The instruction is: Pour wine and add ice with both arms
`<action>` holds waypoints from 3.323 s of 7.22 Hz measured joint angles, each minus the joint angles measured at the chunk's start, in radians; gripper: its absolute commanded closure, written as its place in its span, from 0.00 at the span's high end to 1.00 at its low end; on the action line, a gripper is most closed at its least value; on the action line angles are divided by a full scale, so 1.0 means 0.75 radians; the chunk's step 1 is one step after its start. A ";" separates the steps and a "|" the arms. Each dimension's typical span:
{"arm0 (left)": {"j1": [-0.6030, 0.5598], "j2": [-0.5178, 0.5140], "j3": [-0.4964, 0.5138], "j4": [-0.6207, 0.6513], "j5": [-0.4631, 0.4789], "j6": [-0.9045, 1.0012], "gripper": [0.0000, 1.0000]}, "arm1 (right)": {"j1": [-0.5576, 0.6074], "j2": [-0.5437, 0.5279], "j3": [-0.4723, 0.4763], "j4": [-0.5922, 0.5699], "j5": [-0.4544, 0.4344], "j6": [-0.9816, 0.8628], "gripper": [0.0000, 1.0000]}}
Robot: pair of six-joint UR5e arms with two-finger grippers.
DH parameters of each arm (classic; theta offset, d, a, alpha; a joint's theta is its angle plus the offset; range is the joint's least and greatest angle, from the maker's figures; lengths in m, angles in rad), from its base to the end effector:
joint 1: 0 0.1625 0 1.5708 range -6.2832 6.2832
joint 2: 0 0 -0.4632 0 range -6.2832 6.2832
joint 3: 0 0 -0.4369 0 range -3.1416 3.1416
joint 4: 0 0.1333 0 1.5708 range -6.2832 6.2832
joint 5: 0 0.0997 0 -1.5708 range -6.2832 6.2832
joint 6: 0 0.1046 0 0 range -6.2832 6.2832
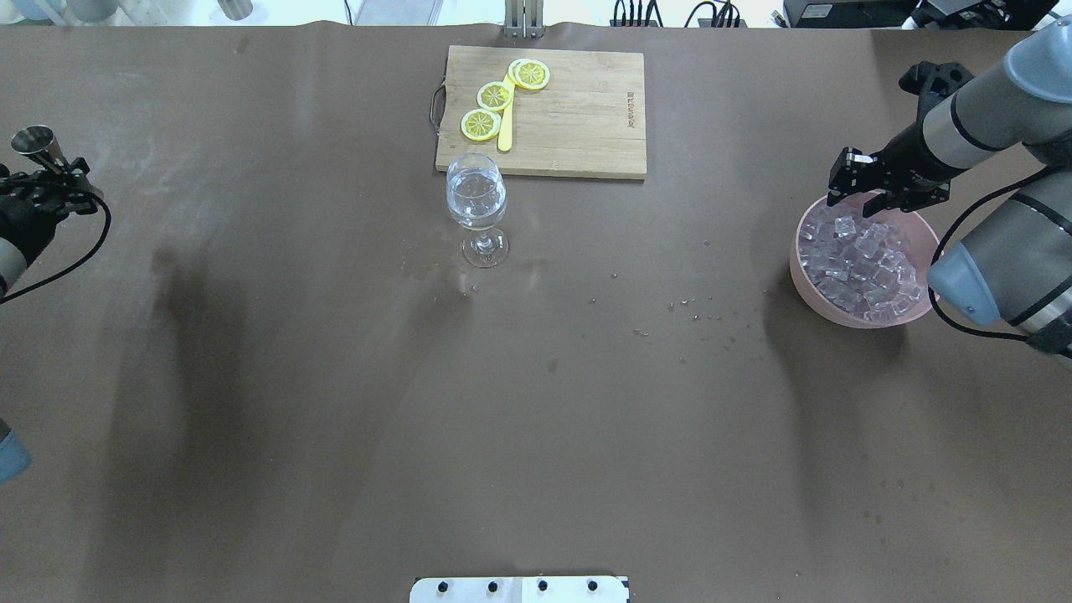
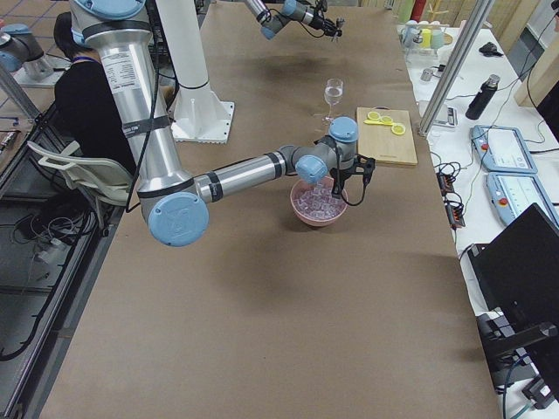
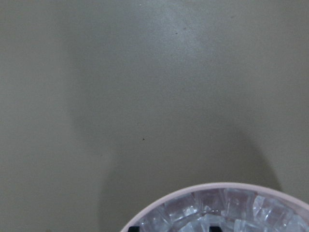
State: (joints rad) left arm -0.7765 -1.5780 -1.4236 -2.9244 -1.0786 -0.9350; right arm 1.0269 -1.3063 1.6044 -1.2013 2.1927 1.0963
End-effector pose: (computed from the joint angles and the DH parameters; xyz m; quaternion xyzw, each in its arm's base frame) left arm 0.2694 -0.5208 0.6255 0.5112 0.2909 -0.1946 0.7850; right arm -0.2846 -0.6105 0.4863 0.0014 -0.4253 0.1488 0.8927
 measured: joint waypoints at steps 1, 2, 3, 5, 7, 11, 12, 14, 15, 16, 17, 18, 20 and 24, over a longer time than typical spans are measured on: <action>-0.002 -0.002 -0.106 0.111 0.000 0.011 0.20 | 0.000 -0.002 0.003 0.001 -0.001 0.006 0.58; -0.001 -0.007 -0.215 0.235 0.001 0.015 0.20 | -0.002 -0.005 0.011 0.002 0.001 0.017 0.58; -0.001 -0.026 -0.307 0.352 0.002 0.017 0.19 | -0.006 -0.011 0.019 0.005 0.001 0.035 0.58; -0.002 -0.104 -0.445 0.557 0.004 0.051 0.18 | -0.024 -0.026 0.024 0.012 -0.004 0.062 0.58; 0.008 -0.229 -0.505 0.728 0.051 0.083 0.17 | -0.041 -0.036 0.025 0.018 -0.007 0.070 0.58; 0.138 -0.462 -0.513 1.002 0.201 0.095 0.16 | -0.053 -0.040 0.029 0.025 -0.007 0.079 0.00; 0.177 -0.496 -0.513 1.048 0.237 0.096 0.16 | -0.054 -0.040 0.033 0.025 -0.007 0.078 0.00; 0.243 -0.573 -0.510 1.161 0.293 0.096 0.16 | -0.046 -0.051 0.076 0.017 0.000 0.076 0.00; 0.271 -0.604 -0.505 1.208 0.310 0.101 0.16 | -0.027 -0.066 0.118 0.007 0.016 0.075 0.00; 0.297 -0.623 -0.503 1.242 0.327 0.123 0.16 | 0.009 -0.084 0.154 0.001 0.040 0.071 0.00; 0.323 -0.638 -0.503 1.272 0.350 0.152 0.16 | 0.047 -0.097 0.176 -0.005 0.063 0.058 0.00; 0.347 -0.656 -0.500 1.307 0.369 0.166 0.16 | 0.091 -0.100 0.185 -0.019 0.087 0.028 0.00; 0.391 -0.702 -0.495 1.385 0.398 0.174 0.16 | 0.171 -0.059 0.190 -0.093 0.142 -0.028 0.00; 0.466 -0.765 -0.490 1.536 0.426 0.174 0.16 | 0.175 0.028 0.175 -0.168 0.116 -0.187 0.00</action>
State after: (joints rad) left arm -0.4267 -2.1515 -1.7908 -1.7721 -0.7593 -0.8044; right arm 1.1578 -1.2850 1.7357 -1.3270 2.2800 0.9557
